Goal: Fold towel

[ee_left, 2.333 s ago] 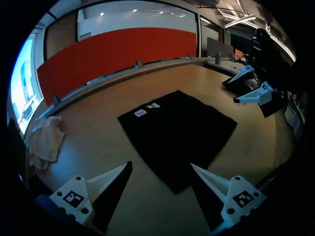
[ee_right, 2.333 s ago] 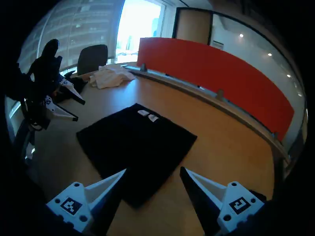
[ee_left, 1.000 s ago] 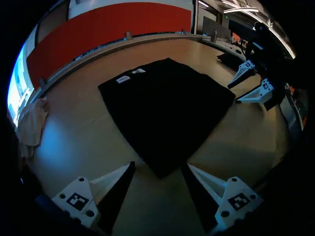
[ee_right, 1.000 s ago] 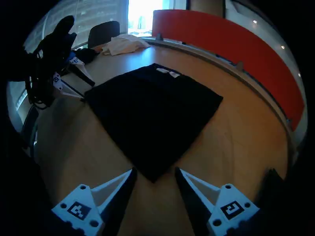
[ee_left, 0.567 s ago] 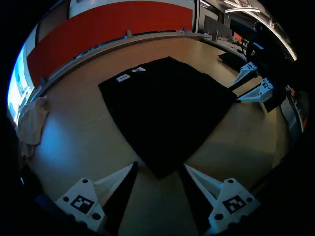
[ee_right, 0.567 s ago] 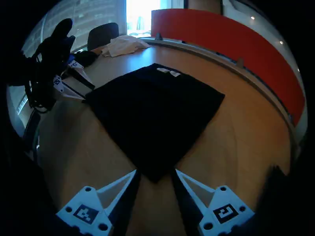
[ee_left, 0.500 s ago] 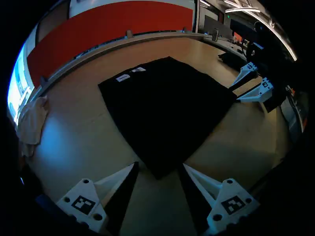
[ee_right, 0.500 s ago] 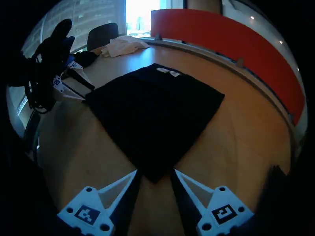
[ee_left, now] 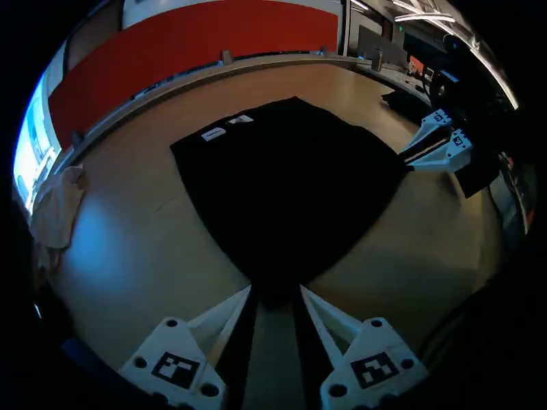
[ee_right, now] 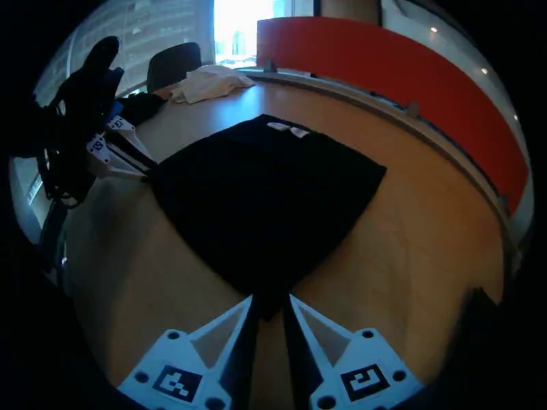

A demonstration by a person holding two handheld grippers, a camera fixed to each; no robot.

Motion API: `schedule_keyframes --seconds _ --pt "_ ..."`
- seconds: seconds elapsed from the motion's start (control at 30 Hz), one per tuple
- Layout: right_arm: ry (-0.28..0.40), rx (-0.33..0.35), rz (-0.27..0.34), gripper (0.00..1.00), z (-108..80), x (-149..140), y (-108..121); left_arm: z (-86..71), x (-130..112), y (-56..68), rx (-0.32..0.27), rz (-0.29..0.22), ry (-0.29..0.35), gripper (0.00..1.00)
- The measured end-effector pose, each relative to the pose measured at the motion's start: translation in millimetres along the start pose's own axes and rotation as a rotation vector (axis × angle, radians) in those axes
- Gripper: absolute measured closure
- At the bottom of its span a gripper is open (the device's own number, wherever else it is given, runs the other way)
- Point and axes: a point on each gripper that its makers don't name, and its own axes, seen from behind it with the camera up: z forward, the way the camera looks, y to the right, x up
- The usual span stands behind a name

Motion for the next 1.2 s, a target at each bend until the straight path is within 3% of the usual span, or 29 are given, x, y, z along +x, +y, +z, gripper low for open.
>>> schedule_keyframes --seconds 0.27,0.77,1.2 --pt "0.015 0.012 0.023 0.8 0.1 7.5 -3.7 0.5 2.1 -3.8 0.026 -0.028 -0.002 0.88" --pt "0.05 0.004 0.033 0.81 -11.0 22.4 -0.6 -8.1 13.1 -4.2 0.037 -0.071 0.018 0.89" --pt "0.128 -0.014 0.016 0.81 -41.5 61.1 5.2 -45.1 51.3 -10.3 0.068 -0.119 0.086 0.89"
